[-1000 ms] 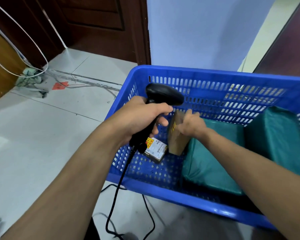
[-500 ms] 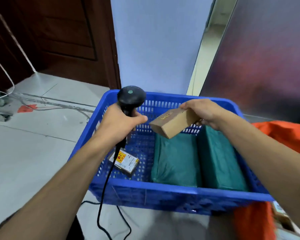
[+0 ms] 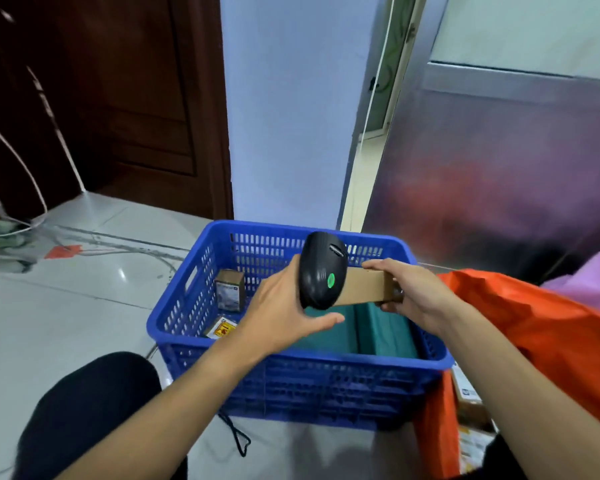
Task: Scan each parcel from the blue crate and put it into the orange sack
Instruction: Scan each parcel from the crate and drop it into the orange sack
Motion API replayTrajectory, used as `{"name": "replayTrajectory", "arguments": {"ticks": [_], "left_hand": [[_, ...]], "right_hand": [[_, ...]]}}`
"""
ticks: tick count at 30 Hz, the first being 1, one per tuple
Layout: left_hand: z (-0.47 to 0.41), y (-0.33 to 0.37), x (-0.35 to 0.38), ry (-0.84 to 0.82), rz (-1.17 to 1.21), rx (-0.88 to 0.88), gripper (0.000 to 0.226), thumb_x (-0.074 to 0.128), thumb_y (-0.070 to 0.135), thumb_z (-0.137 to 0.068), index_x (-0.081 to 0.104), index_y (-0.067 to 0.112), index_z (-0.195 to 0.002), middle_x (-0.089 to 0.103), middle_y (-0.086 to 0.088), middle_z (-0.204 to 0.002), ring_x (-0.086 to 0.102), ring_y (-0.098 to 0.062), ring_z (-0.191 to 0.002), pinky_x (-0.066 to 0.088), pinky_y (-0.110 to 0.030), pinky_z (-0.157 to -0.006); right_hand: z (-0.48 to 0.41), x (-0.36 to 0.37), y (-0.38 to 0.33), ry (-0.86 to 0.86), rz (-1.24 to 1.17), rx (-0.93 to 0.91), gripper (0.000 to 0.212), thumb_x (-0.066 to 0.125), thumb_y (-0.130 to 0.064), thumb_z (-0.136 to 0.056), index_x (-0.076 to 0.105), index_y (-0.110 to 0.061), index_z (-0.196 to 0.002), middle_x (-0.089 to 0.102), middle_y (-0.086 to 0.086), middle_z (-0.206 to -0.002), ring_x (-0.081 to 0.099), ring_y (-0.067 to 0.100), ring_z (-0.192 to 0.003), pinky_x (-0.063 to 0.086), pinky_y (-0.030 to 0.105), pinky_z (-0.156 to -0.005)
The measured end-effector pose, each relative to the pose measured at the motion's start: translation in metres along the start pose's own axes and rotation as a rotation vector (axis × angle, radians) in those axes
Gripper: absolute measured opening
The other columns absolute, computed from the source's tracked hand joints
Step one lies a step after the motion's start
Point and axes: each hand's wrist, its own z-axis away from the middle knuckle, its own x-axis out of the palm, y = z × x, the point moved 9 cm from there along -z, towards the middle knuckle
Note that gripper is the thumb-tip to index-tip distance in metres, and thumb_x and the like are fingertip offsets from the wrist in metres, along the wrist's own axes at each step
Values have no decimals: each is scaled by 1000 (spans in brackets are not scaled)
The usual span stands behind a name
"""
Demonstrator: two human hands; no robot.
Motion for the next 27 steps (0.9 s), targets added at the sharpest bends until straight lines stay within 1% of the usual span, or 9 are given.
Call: {"name": "replayTrajectory", "arguments": {"ticks": [5, 8, 10, 13, 17, 19, 22, 24, 27], "left_hand": [[16, 39, -2, 224, -157, 180, 73, 98, 28, -65, 42, 26, -112, 72, -5, -85, 67, -28, -72, 33, -27, -56], [14, 53, -7, 328, -108, 182, 64, 95, 26, -69, 49, 21, -113, 73, -5, -81, 61, -25, -76, 36, -27, -55], [13, 55, -9, 337, -8, 116, 61, 94, 33, -71, 57, 18, -118, 75, 1, -89, 67, -22, -81, 50, -33, -65], [18, 41, -16, 373, 266, -17, 62, 92, 46, -66, 62, 21, -114, 74, 17, -93, 71, -3, -87, 58, -26, -76], [11, 14, -25, 364, 501, -190, 55, 97, 43, -67, 72, 20, -110, 80, 10, -98, 75, -7, -96, 62, -39, -88], [5, 7, -39, 421, 588, -242, 32, 95, 28, -74, 73, 22, -97, 79, 13, -86, 74, -3, -82, 61, -29, -81], [-1, -35, -55, 527, 802, -440, 25, 89, 23, -81, 65, 19, -82, 67, 1, -64, 62, -18, -61, 56, -42, -73], [2, -67, -58, 550, 923, -571, 26, 89, 28, -82, 65, 17, -82, 65, -4, -64, 60, -24, -62, 56, -50, -77], [14, -101, -57, 596, 1062, -734, 25, 88, 30, -83, 74, 11, -91, 69, -4, -70, 61, -15, -54, 56, -39, -71]], "right_hand": [[15, -8, -2, 41, -65, 17, 19, 60, -25, -96, 76, -17, -91, 61, 3, -70, 51, 19, -50, 39, 27, -47], [17, -11, -6, 34, -107, -10, 21, 60, -32, -98, 71, -14, -95, 59, 6, -65, 51, 21, -48, 40, 27, -46], [19, -16, -8, 46, -162, -28, 29, 63, -40, -97, 67, -12, -97, 57, 5, -62, 53, 21, -50, 43, 29, -47], [23, -15, -18, -16, -239, -85, 32, 62, -43, -99, 65, -11, -97, 57, 2, -65, 56, 20, -53, 48, 33, -53], [25, -4, -26, -104, -206, -152, 36, 57, -43, -102, 71, -10, -103, 66, 6, -83, 61, 22, -62, 53, 35, -60], [21, -1, -23, -82, -130, -150, 39, 56, -45, -102, 73, -10, -106, 70, 5, -89, 63, 22, -70, 54, 35, -64], [10, 1, -17, -1, 19, -152, 39, 57, -47, -101, 73, -13, -109, 73, 0, -92, 64, 16, -75, 54, 33, -70], [4, 0, -13, 48, 151, -193, 41, 57, -53, -99, 73, -16, -111, 76, -4, -98, 70, 16, -88, 53, 36, -83], [2, 9, -9, 11, 274, -235, 62, 62, -76, -82, 69, -23, -114, 77, -6, -105, 73, 13, -97, 53, 38, -89]]}}
